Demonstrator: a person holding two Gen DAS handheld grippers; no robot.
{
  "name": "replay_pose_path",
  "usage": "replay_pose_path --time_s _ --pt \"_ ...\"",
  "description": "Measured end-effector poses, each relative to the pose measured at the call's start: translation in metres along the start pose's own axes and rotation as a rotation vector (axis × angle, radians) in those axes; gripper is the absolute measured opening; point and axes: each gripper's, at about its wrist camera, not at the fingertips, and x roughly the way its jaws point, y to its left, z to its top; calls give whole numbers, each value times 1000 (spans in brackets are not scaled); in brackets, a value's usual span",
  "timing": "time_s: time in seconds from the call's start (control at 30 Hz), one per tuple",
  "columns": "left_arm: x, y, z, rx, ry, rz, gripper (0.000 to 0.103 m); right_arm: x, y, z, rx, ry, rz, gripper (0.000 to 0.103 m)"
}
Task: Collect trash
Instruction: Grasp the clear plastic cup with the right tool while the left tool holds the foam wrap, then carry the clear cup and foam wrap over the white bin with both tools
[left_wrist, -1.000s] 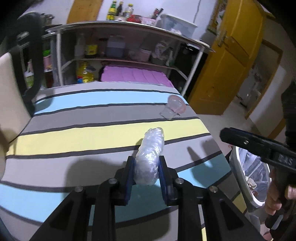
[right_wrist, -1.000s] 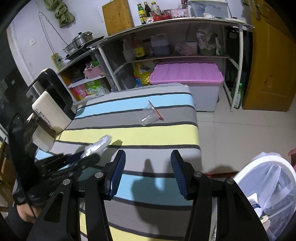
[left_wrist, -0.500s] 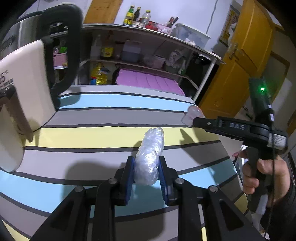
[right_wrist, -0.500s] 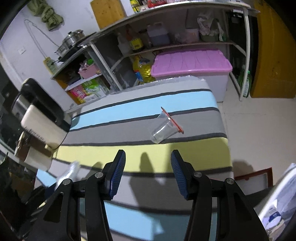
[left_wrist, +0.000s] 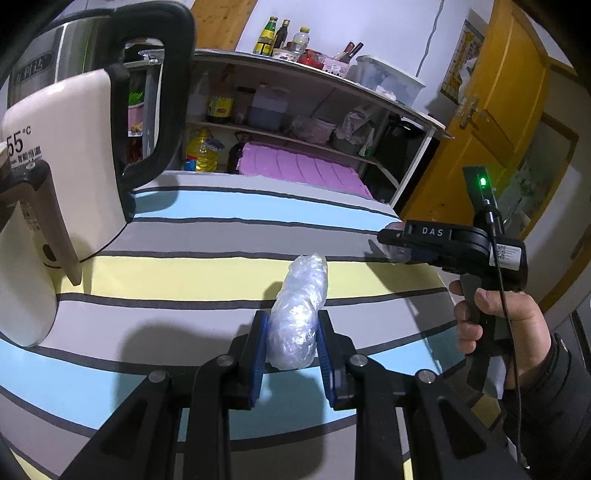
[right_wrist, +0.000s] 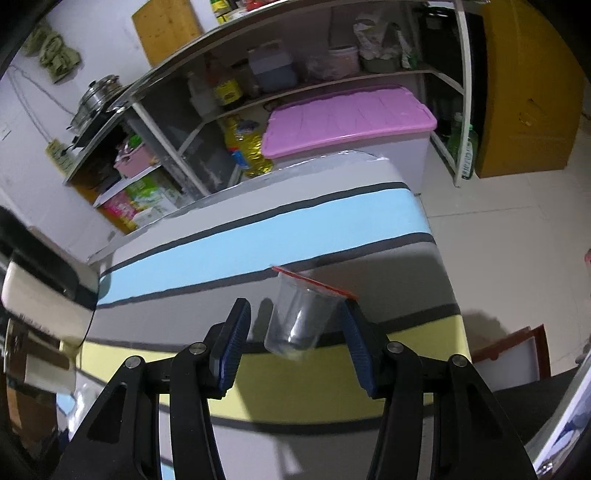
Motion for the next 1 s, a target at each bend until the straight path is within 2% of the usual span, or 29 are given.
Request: replay_pose_path --time_s 0.07,0.1,0.17,0.4,0.6,1.0 --pt "2 1 -1 -4 5 2 26 1 3 1 -15 -15 -11 49" --pt "3 1 -2 -6 8 4 26 2 4 1 -20 -16 -16 41" --pt "5 2 -2 -8 12 3 26 5 6 1 -29 -11 -22 34" --pt "6 1 0 -4 7 10 26 -1 4 -3 -44 -14 -1 33" --pt "2 -4 -4 -14 -3 18 26 -24 4 -16 -69 -23 30 33" --pt "-34 -36 -36 5 -12 8 26 -100 -11 -83 -108 -53 112 33"
